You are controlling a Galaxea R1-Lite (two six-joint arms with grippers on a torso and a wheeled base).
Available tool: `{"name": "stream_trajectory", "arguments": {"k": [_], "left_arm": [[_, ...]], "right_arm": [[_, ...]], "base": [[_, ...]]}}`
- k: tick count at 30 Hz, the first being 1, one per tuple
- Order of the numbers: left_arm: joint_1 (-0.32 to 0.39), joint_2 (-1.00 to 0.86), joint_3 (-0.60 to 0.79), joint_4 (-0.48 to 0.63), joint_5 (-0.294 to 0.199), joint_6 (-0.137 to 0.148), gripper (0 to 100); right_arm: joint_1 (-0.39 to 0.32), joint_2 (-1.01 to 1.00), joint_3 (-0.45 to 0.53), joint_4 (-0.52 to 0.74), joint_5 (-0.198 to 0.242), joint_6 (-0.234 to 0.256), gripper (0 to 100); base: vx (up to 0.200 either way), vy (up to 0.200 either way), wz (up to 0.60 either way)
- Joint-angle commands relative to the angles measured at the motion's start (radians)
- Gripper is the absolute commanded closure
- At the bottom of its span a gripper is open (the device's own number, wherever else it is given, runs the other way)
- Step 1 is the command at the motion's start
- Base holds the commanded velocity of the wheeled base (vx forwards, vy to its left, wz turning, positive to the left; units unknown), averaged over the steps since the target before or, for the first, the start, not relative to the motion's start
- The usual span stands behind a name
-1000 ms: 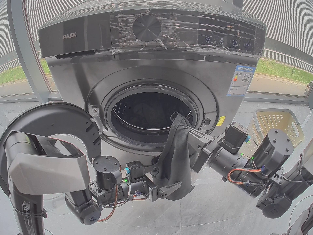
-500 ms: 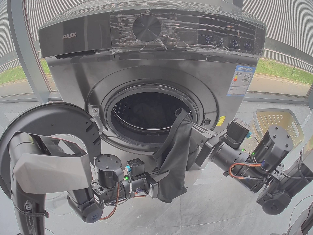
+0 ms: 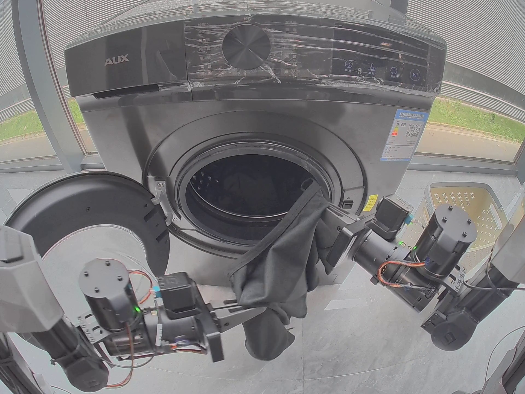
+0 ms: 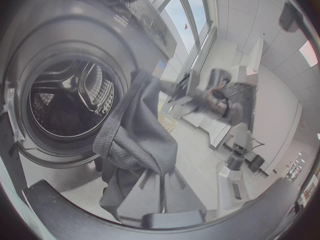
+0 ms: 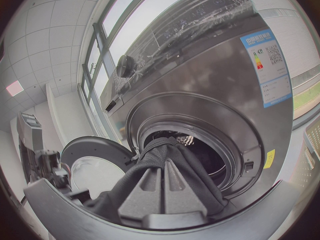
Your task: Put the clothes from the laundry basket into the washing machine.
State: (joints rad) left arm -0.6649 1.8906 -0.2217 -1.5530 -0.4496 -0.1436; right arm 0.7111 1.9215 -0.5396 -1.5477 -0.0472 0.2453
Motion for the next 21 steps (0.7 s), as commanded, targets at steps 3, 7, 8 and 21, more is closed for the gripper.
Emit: {"name": "stream_trajectory", "arguments": {"k": [3, 7, 8, 21], "left_arm": [[0.042, -0.300, 0.107, -0.002, -0.078, -0.119, 100], [0.048, -0.297, 0.091, -0.001, -0.075, -0.120, 100], [0.053, -0.295, 0.091, -0.001, -0.074, -0.119, 100], [0.145, -0.292, 0.084, -0.001, -0.034, -0.117, 100]], "right_arm": [[0.004, 0.039, 0.125, 0.000, 0.023, 0.037, 100], [0.019, 0.045, 0.161, 0.000, 0.055, 0.038, 100], [0.027, 0.040, 0.164, 0.000, 0.056, 0.038, 100], [0.034, -0.055, 0.375, 0.000, 0.073, 0.009, 0]], "base": [[0.000, 0.000, 0.00], [0.000, 0.000, 0.00], [0.000, 0.000, 0.00], [0.000, 0.000, 0.00]]}}
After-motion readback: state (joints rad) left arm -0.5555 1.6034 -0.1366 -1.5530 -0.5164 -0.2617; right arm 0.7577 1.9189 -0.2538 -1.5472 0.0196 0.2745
